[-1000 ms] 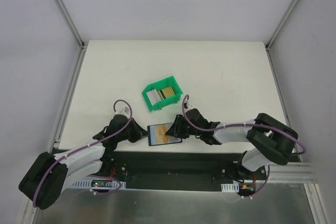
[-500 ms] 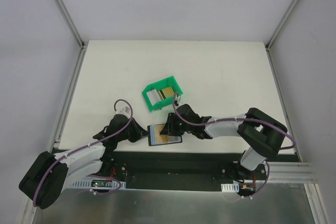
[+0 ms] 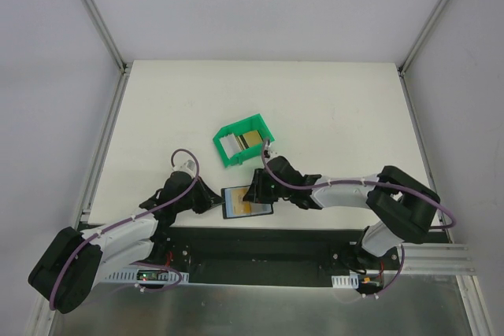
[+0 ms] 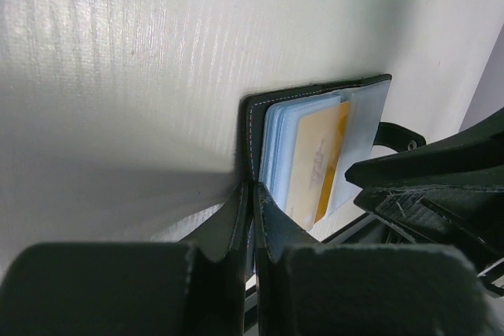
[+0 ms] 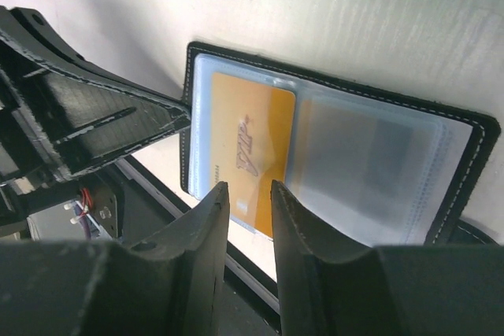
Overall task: Put the credit cards into the card holder
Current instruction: Insert the credit card into the card holder.
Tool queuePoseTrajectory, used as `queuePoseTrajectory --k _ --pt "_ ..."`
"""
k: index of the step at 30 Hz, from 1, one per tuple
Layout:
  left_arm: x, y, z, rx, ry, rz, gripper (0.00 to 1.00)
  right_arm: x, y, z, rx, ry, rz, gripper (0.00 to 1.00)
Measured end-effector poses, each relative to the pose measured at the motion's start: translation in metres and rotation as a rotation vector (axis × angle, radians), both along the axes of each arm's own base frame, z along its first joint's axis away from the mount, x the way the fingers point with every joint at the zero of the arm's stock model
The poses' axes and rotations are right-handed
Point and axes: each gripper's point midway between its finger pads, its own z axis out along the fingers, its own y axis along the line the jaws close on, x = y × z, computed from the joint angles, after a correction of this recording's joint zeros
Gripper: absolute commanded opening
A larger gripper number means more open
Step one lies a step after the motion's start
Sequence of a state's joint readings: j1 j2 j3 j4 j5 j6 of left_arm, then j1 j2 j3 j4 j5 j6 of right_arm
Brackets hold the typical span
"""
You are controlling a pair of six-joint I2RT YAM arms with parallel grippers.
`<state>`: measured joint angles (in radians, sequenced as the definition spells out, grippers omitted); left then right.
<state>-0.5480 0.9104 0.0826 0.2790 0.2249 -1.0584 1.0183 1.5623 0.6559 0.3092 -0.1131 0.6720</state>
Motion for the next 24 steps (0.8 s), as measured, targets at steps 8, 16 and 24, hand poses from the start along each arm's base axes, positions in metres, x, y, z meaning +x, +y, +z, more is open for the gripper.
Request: queuePoseTrajectory --k 8,16,24 --pt "0.0 0.0 0.0 0.0 0.0 0.0 0.0 -0.006 -0.002 -0.016 -0.048 0.034 0.012 0.31" --pt "0.0 0.0 0.0 0.0 -0.001 0.0 0.0 -0.009 0.01 -0.015 -0.072 0.024 0.054 0.29" --pt "0.0 0.0 0.0 0.0 -0.003 -0.002 0.0 -0.011 0.008 -0.016 -0.122 0.0 0.084 0.33"
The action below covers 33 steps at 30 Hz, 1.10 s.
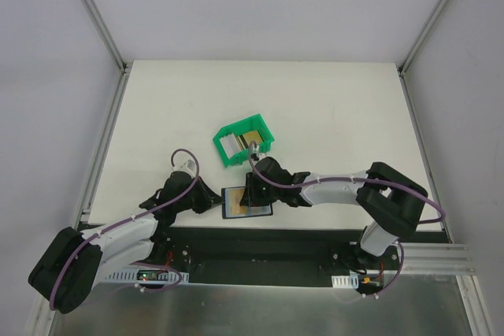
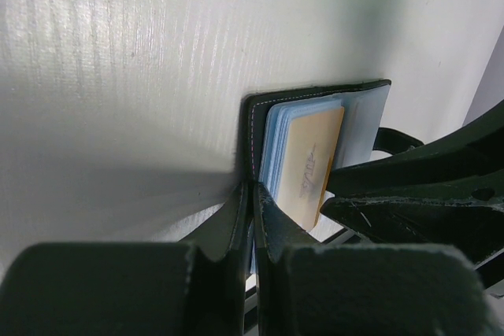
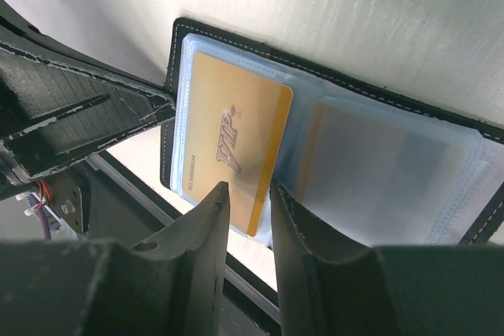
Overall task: Put the credit cards into the card holder
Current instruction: Insert the credit card into the card holder, then turn over the card slot in the card holder.
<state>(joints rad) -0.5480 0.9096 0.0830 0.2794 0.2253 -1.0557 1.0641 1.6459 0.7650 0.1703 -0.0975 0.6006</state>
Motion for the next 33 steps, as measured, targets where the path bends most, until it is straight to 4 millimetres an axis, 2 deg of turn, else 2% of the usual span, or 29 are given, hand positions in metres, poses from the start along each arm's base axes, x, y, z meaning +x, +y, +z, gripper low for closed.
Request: queuePoseTrajectory --k 4,11,16,19,22,28,33 --pt "0.0 0.0 0.0 0.005 -0.008 -0.009 0.0 0.002 -0.002 0.001 -0.018 -0.017 0.002 0.38" --pt "-0.001 0.001 0.004 0.02 -0.029 -0.029 0.0 0.011 -0.014 0.014 -0.058 -0.083 -0.03 0.4" --pt "0.0 0.0 0.007 0.024 -0.039 -0.04 0.0 0.011 -0.016 0.015 -0.072 -0.092 -0.025 0.45" --pt "0.001 -0.001 0.012 0.02 -0.055 -0.053 0.0 0.01 -0.009 0.021 -0.07 -0.102 -0.009 0.57" --pt "0.002 -0.004 0.02 0.006 -0.075 -0.07 0.0 0.01 0.004 0.03 -0.06 -0.117 0.015 0.62" --pt "0.006 -0.012 0.039 -0.027 -0.125 -0.105 0.0 0.009 0.016 0.035 -0.071 -0.128 0.039 0.67" --pt "0.007 -0.016 0.047 -0.037 -0.135 -0.12 0.0 0.009 0.009 0.023 -0.136 -0.116 0.033 0.68"
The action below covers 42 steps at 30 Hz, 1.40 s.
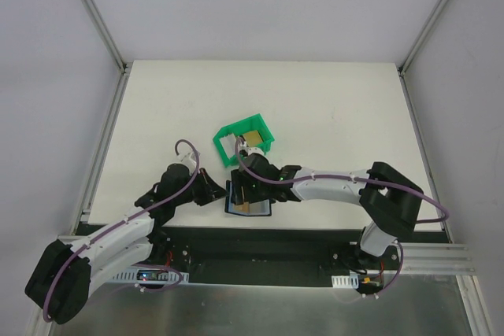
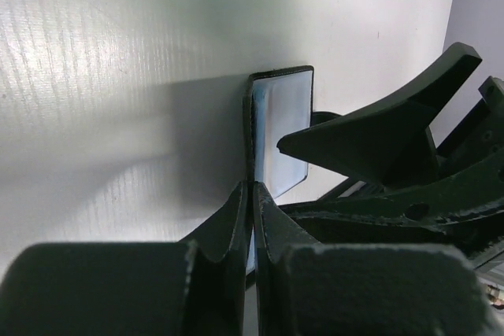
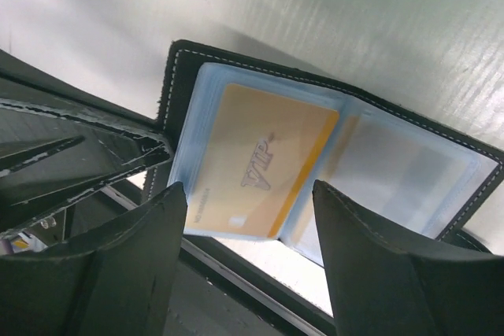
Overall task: Put the credit cards into the card holder
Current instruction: Turn over the card slot in the card holder.
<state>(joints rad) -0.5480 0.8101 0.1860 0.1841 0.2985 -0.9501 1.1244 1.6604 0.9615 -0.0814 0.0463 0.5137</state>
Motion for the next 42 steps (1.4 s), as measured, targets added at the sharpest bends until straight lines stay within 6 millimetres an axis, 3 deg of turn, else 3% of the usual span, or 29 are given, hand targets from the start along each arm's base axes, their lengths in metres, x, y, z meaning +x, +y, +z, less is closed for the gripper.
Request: queuePoseTrajectory --k 7,20,27,42 --pt "-0.002 -0.001 0.0 -0.002 0.005 -0.007 0.0 -0.001 -0.006 -0.004 -0.04 0.001 -0.005 0.68" --pt "-0.002 -0.002 0.004 -0.001 -0.013 -0.027 0.0 0.003 0.003 0.0 -0.097 -0.013 0.0 0.66" --pt "-0.003 -0.002 0.004 -0.002 -0.015 -0.031 0.0 0.0 -0.003 0.002 -0.178 -0.049 0.011 0.6" --pt "-0.004 -0.002 0.005 -0.006 -0.016 -0.034 0.0 0.005 -0.019 0.003 -0.273 -0.115 -0.006 0.36"
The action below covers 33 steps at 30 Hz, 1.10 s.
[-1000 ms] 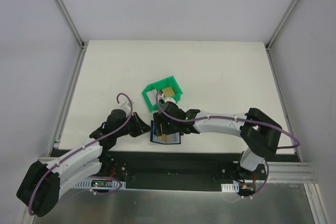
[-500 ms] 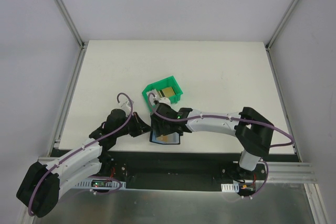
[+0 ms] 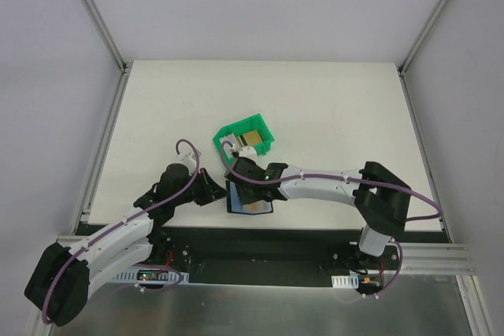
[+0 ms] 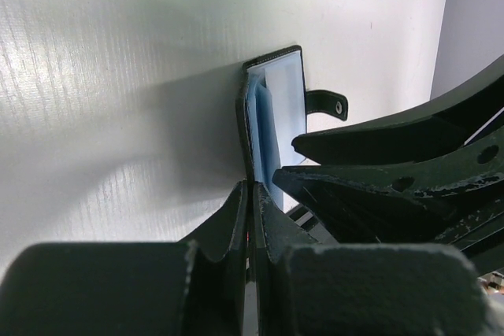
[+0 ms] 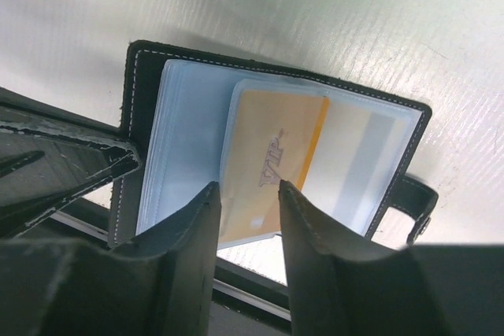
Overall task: Put the credit cards into the card holder
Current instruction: Turn over the card slot in the card holder.
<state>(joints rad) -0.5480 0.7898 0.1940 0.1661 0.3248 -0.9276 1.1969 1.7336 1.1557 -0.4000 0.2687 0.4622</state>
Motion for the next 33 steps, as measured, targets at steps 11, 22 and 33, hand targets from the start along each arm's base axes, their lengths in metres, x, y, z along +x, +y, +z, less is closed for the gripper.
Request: queuePoseTrajectory --k 11,22,33 --pt "-0.001 0.001 -0.002 0.004 0.005 0.001 0.0 0.006 -0.01 0.015 -0.026 -0.053 -0.012 0.35" --pt "-0.001 0.004 -0.009 0.018 0.016 0.018 0.0 0.008 -0.018 0.019 -0.061 -0.087 -0.026 0.31" --pt "-0.003 0.006 -0.017 0.035 0.04 0.022 0.0 0.012 -0.038 0.029 -0.094 -0.132 -0.064 0.29"
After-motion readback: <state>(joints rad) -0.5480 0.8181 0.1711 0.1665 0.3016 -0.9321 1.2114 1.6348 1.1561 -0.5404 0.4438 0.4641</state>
